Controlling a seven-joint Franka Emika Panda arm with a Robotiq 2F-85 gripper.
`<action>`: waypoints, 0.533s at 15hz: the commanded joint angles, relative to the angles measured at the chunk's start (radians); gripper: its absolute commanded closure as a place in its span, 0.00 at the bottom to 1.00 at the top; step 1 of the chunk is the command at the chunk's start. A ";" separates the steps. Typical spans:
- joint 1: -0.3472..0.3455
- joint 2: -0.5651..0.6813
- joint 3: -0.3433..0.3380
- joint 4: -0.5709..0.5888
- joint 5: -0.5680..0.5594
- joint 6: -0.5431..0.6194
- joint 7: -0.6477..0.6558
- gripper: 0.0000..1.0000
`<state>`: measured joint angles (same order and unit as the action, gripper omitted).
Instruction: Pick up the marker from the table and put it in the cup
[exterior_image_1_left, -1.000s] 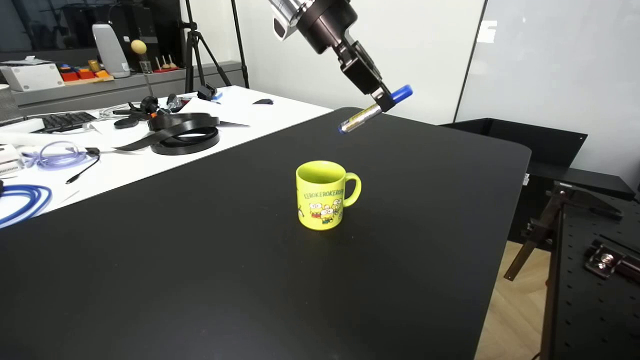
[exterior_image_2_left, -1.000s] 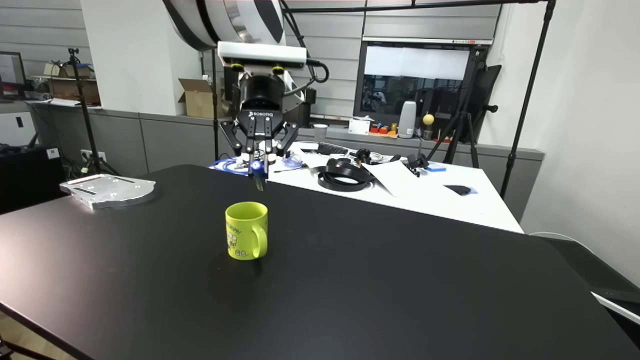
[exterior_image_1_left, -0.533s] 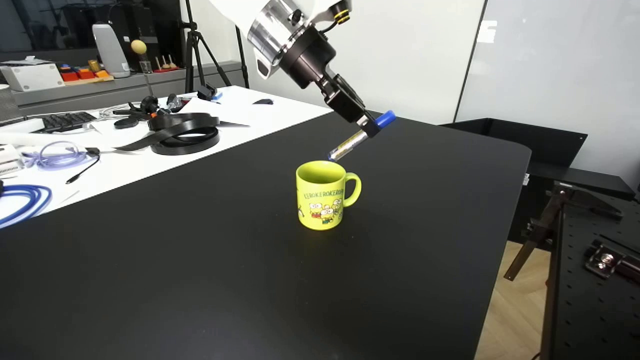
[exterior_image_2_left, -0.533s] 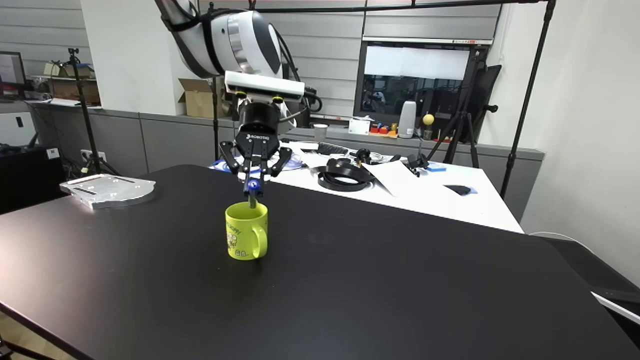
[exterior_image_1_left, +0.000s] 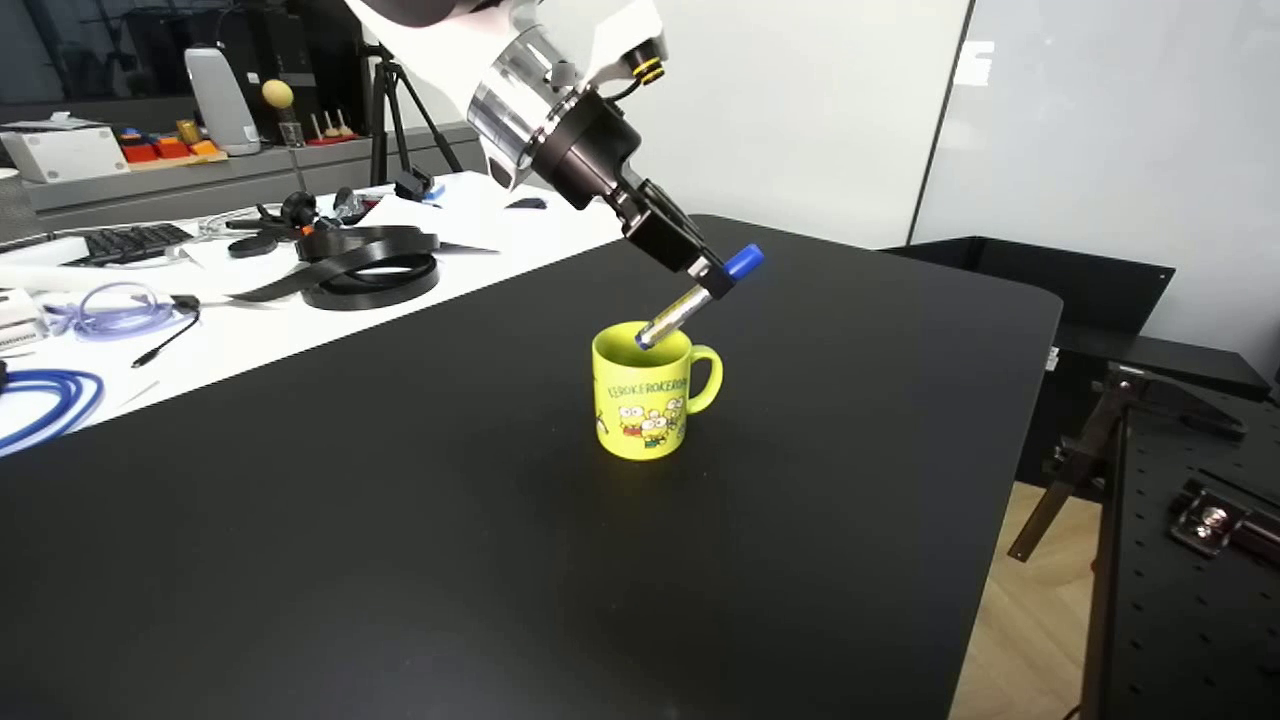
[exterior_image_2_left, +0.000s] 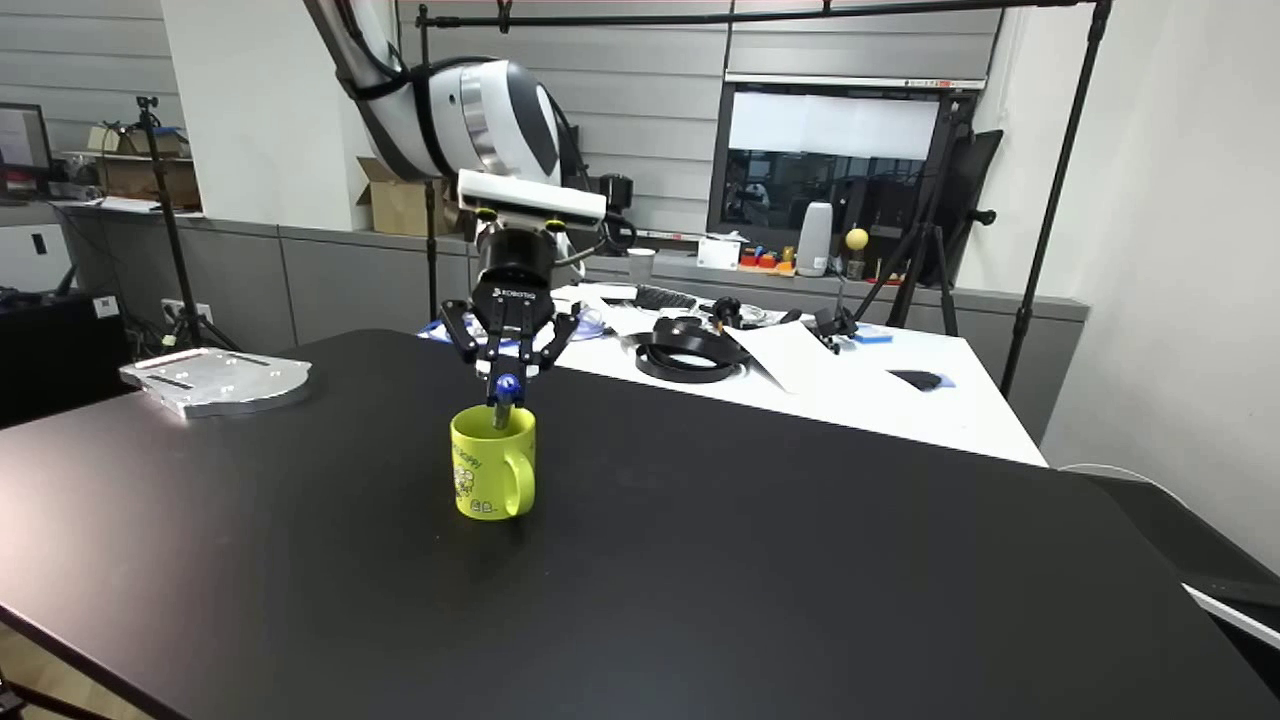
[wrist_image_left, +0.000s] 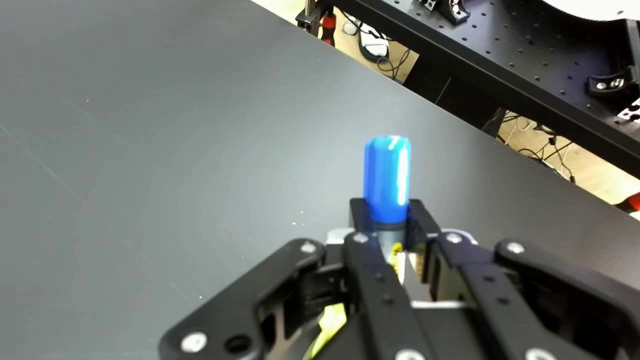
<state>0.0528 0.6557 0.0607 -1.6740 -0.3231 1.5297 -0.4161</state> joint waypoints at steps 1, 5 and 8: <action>-0.004 0.061 0.006 0.097 -0.012 -0.051 -0.019 0.48; -0.005 0.105 0.007 0.152 -0.011 -0.080 -0.037 0.21; -0.016 0.087 0.012 0.132 -0.017 -0.056 -0.071 0.01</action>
<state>0.0522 0.7412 0.0607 -1.5670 -0.3249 1.4894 -0.4566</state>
